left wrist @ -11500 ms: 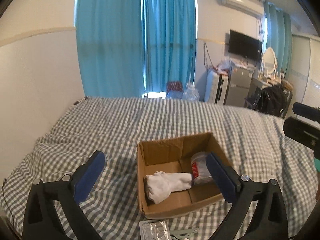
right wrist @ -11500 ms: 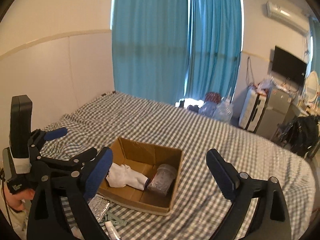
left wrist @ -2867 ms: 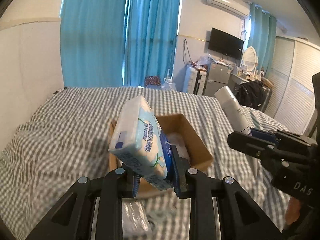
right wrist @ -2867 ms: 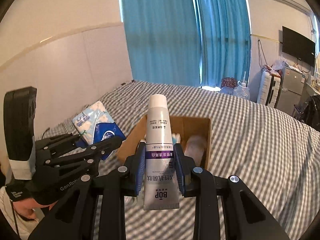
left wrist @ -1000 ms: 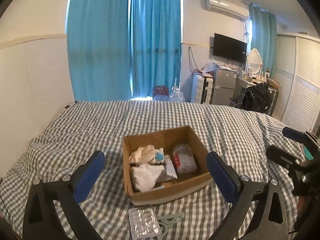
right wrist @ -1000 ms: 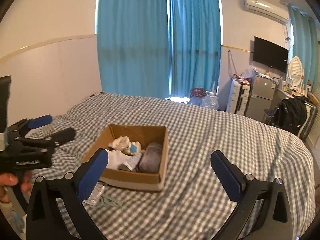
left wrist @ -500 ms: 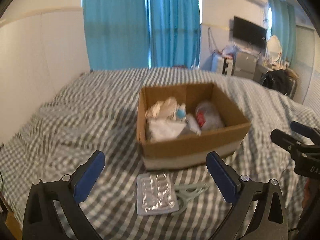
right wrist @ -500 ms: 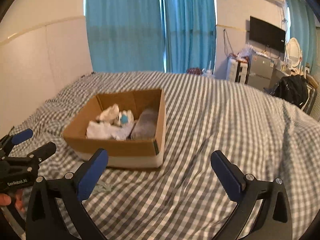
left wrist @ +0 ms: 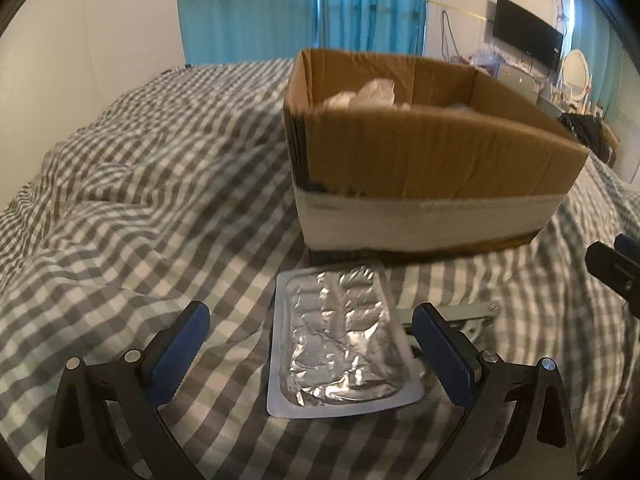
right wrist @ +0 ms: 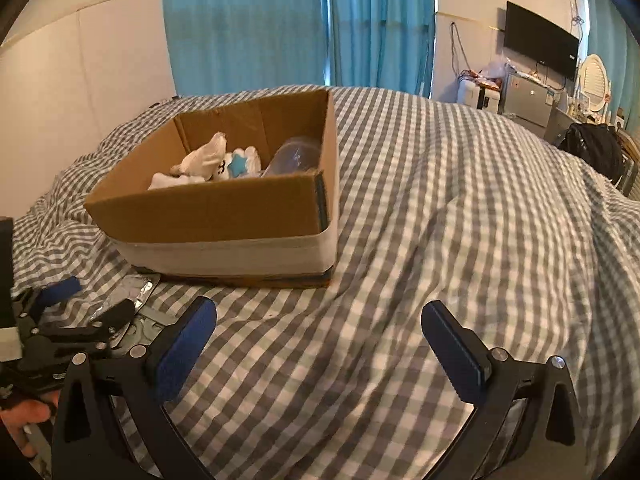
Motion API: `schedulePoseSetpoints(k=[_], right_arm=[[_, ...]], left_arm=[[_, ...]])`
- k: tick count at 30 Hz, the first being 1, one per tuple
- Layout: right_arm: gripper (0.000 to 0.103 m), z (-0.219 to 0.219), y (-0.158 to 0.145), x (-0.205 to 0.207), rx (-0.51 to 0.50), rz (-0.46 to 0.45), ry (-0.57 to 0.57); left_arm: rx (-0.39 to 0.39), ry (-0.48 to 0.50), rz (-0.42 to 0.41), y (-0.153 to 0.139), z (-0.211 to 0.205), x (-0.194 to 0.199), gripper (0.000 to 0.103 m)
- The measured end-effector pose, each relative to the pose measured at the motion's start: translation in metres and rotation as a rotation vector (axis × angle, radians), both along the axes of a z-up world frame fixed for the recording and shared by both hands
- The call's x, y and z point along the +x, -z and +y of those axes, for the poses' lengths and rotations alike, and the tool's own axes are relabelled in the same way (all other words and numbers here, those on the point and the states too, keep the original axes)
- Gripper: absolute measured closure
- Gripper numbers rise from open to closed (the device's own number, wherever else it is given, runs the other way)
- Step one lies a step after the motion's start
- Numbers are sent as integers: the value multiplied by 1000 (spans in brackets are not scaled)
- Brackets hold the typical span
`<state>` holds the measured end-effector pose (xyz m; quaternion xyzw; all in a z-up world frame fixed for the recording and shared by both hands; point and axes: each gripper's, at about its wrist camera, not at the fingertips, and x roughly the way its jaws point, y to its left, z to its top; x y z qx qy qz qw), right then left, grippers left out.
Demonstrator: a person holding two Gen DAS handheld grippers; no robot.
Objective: Organize objects
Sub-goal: 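Grasp the foil blister pack with the left gripper while the right grasps the grey hanger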
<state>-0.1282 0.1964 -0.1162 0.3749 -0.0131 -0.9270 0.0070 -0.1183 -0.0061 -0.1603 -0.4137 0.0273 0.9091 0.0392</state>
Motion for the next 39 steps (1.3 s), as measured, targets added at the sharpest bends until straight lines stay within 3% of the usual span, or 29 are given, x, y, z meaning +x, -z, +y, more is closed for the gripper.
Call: schedulePoseSetpoints(k=[3, 5, 7, 18, 26, 39], right_arm=[[0, -5, 6, -2, 18, -13, -2], [0, -9, 9, -3, 23, -23, -1], [0, -12, 9, -3, 25, -28, 1], [0, -28, 6, 15, 17, -24, -3], [0, -38, -8, 31, 5, 8, -17], [0, -90, -6, 9, -6, -26, -120]], left_arm=[[26, 0, -16, 6, -5, -4, 1], [67, 20, -30, 8, -7, -5, 8], [119, 60, -45, 9, -7, -5, 31], [115, 60, -36, -1, -13, 11, 32], [121, 31, 38, -35, -33, 32, 32], [130, -46, 96, -49, -71, 36, 32]])
